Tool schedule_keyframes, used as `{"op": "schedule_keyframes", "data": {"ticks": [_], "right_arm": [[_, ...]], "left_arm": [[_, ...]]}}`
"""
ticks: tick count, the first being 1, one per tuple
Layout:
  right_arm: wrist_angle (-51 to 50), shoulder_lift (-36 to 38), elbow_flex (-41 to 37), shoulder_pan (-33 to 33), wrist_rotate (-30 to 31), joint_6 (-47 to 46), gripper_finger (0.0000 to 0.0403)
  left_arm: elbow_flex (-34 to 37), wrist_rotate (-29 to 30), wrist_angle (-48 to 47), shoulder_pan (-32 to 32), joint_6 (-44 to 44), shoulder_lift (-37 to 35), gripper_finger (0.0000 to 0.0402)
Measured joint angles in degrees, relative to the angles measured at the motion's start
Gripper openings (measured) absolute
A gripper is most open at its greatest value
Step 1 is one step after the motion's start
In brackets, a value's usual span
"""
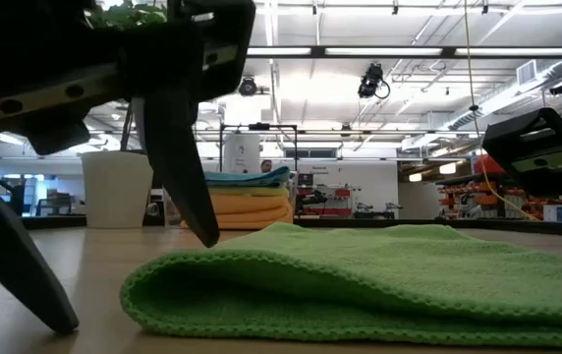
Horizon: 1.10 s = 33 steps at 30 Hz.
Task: Fold microfiber towels
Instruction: Fold the green microfiber cloth
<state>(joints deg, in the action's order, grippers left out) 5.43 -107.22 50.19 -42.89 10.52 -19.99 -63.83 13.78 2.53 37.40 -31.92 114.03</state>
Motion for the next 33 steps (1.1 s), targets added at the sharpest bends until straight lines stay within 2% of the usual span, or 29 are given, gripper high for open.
{"op": "schedule_keyframes", "data": {"ticks": [3,9,16,21,28,33], "right_arm": [[-0.02,0.00,0.00,0.00,-0.02,-0.32,0.0039],[0.04,0.00,0.00,0.00,0.00,-0.86,0.0039],[0.04,0.00,0.00,0.00,-0.02,-1.18,0.0039],[0.04,0.00,0.00,0.00,-0.02,-1.31,0.0039],[0.02,0.00,0.00,0.00,-0.02,-1.63,0.0039],[0.02,0.00,0.00,0.00,-0.02,-2.28,0.0039]], "left_arm": [[-0.09,-0.25,0.29,-0.10,1.07,0.52,0.0213],[0.02,-0.08,3.78,0.31,-2.20,0.98,0.0193],[0.04,-0.19,3.78,-0.39,1.28,1.32,0.0154],[0.06,-0.10,3.79,-0.39,1.27,1.32,0.0109],[0.06,-0.08,3.85,-0.28,6.09,1.32,0.0016],[0.06,-0.09,3.87,-0.28,10.19,1.32,0.0021]]}}
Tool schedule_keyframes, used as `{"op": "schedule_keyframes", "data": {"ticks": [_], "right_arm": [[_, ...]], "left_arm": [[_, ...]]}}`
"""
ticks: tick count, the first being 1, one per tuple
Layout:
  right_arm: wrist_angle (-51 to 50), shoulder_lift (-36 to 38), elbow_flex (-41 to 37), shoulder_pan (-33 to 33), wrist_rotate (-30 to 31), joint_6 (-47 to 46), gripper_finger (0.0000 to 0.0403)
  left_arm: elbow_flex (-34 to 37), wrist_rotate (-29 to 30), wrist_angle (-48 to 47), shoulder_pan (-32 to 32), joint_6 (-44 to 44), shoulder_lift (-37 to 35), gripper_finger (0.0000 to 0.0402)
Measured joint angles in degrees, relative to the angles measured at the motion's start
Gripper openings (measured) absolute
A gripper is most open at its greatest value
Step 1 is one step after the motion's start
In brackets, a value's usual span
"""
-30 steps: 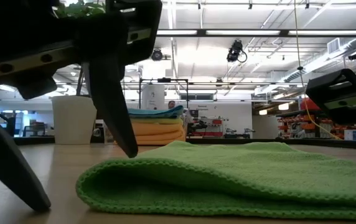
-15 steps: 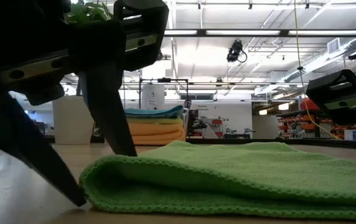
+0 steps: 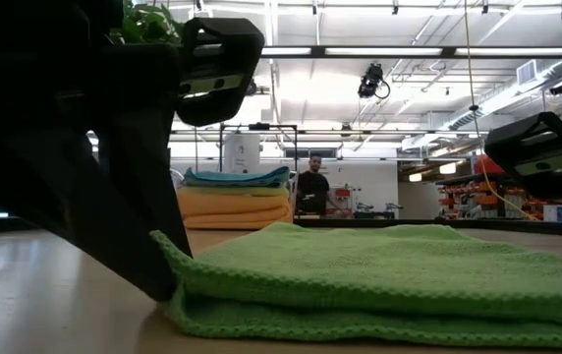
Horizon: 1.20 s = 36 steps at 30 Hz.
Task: Fold microfiber towels
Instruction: Fold the green microfiber cloth
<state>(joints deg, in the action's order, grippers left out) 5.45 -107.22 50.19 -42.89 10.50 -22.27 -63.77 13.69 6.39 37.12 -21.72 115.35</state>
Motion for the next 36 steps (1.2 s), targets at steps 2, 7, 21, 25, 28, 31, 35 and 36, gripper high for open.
{"op": "schedule_keyframes", "data": {"ticks": [2,7,21,25,28,31,35,36], "right_arm": [[0.00,0.00,0.00,-0.01,0.00,-1.09,0.0039],[0.54,0.00,0.00,-1.15,-0.02,-8.71,0.0039],[0.33,0.02,0.00,-1.70,0.19,-11.82,0.0039],[0.32,0.02,0.00,-1.55,0.72,-11.82,0.0039],[0.33,0.02,0.00,-1.49,0.85,-11.82,0.0039],[0.34,0.02,0.00,-1.51,1.01,-11.82,0.0039],[0.37,0.02,0.00,-1.49,1.01,-12.23,0.0039],[0.38,0.02,0.00,-1.49,1.01,-12.30,0.0039]], "left_arm": [[-0.01,0.00,-0.02,0.19,0.30,0.00,0.0022],[0.01,0.07,-0.70,1.08,10.51,-0.68,0.0009],[0.04,-0.10,-0.18,2.73,7.82,-0.68,0.0209],[0.00,-0.41,4.73,3.79,-0.79,-0.70,0.0240],[0.00,-3.50,2.31,3.74,0.51,-0.70,0.0239],[0.00,-4.07,-0.36,3.32,4.53,-0.16,0.0224],[0.02,-3.06,1.21,3.20,4.56,0.00,0.0201],[0.02,-2.38,2.38,3.33,3.35,-0.01,0.0197]]}}
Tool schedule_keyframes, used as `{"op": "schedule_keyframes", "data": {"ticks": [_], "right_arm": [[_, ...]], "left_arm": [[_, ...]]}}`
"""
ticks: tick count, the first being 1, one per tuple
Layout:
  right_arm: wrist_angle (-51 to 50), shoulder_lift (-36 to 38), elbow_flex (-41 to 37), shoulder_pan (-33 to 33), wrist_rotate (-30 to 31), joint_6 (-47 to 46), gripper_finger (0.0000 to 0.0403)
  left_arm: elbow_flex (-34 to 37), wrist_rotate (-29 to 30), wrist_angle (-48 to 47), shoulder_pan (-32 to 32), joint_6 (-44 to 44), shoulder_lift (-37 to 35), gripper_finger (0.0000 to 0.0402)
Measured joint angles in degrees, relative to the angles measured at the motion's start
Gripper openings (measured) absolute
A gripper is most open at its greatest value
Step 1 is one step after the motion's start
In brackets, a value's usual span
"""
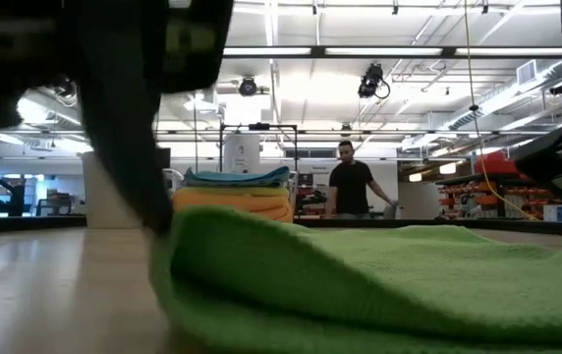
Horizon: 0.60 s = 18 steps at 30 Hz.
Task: Fold microfiber towels
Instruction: Fold the green microfiber cloth
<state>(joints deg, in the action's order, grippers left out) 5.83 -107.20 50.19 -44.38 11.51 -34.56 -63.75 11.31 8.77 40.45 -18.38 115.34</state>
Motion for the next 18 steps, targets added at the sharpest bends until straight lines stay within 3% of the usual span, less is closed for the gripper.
{"op": "schedule_keyframes", "data": {"ticks": [6,10,18], "right_arm": [[0.01,0.00,0.00,-0.01,-0.01,-1.23,0.0039],[0.01,0.00,0.00,-0.01,-0.01,-1.49,0.0039],[0.04,0.00,0.00,-0.01,-0.19,-2.52,0.0039]], "left_arm": [[-0.02,3.77,1.17,0.71,-7.35,-0.85,0.0186],[-0.02,3.85,0.22,0.31,-5.73,-0.91,0.0187],[-0.02,-1.56,-1.95,-1.98,-0.32,-0.93,0.0173]]}}
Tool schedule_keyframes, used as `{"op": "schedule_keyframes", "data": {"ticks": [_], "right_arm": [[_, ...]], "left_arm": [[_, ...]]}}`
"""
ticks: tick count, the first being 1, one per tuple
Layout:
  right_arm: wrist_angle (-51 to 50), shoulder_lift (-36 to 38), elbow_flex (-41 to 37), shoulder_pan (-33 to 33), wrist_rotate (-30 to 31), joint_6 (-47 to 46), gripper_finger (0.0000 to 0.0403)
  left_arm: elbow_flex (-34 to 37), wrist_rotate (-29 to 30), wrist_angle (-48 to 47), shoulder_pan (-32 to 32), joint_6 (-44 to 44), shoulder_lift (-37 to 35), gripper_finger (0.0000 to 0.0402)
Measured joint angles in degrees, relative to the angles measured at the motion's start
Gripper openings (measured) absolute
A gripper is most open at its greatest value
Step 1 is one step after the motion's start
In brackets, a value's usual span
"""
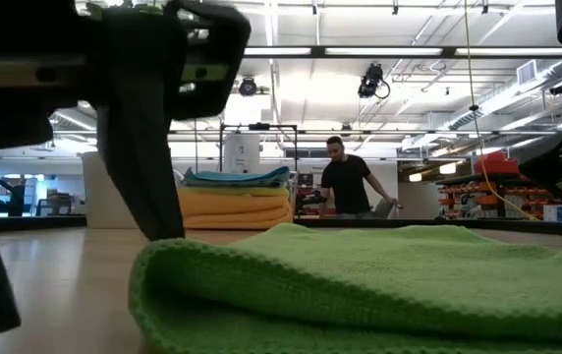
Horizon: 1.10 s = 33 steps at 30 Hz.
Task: Fold microfiber towels
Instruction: Fold the green microfiber cloth
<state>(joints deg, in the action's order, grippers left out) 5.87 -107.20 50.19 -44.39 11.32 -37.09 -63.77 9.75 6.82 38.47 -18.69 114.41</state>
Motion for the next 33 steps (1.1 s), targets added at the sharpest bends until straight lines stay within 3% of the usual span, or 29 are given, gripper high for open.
{"op": "schedule_keyframes", "data": {"ticks": [13,21,29,33], "right_arm": [[-0.07,0.00,0.00,-0.01,-0.04,-0.26,0.0039],[0.02,0.00,0.00,0.01,-0.01,-0.85,0.0039],[0.07,0.00,0.00,0.01,0.03,-2.36,0.0039],[0.06,0.00,0.00,0.01,0.03,-3.70,0.0039]], "left_arm": [[-0.07,-10.79,1.79,-3.10,3.78,2.40,0.0128],[-0.13,-13.22,0.16,-4.74,6.19,2.45,0.0093],[-0.20,-12.62,-1.10,-4.93,8.88,2.45,0.0010],[-0.20,-12.56,-1.52,-4.93,9.56,2.47,0.0008]]}}
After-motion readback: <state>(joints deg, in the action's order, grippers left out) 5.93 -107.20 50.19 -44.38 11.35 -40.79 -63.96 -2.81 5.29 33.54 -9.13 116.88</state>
